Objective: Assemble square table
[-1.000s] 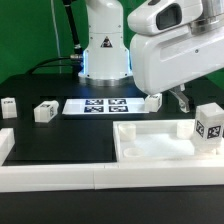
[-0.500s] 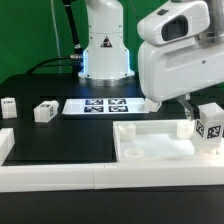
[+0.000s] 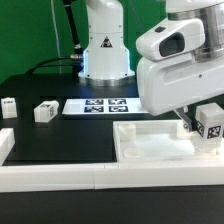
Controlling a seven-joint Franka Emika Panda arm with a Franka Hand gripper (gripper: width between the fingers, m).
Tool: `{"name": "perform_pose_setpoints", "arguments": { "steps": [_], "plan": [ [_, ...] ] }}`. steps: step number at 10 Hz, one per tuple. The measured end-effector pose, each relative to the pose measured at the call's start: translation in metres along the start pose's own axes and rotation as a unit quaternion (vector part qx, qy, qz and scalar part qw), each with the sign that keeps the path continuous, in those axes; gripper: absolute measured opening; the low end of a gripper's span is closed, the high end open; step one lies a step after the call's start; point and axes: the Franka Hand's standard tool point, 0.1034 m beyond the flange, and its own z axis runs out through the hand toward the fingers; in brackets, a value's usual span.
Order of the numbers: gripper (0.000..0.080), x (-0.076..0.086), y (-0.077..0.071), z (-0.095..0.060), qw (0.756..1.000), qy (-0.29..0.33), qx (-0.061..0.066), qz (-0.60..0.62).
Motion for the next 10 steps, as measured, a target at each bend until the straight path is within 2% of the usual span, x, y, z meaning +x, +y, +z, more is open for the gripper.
{"name": "perform_pose_setpoints", "arguments": {
  "steps": [1, 2, 3, 4, 5, 7, 8, 10],
  "plan": [
    [0.0649, 0.000, -0.001, 0.000, 1.000, 0.000, 0.003, 0.008],
    [0.0520, 0.000, -0.001, 0.000, 1.000, 0.000, 0.004, 0.005],
    [0.0520, 0.000, -0.002, 0.000, 1.000, 0.000, 0.006, 0.020],
    [0.0369, 0.001, -0.001, -0.001, 0.998, 0.002, 0.008, 0.055],
    [0.0327, 0.001, 0.001, -0.001, 0.996, 0.003, 0.007, 0.086],
    [0.0326, 0.003, 0.004, -0.002, 0.990, 0.012, 0.007, 0.143],
    [0.0326, 0.000, 0.008, -0.002, 0.979, 0.041, 0.008, 0.199],
    [0.0323, -0.006, 0.011, -0.003, 0.947, 0.077, 0.022, 0.312]
  ]
}}
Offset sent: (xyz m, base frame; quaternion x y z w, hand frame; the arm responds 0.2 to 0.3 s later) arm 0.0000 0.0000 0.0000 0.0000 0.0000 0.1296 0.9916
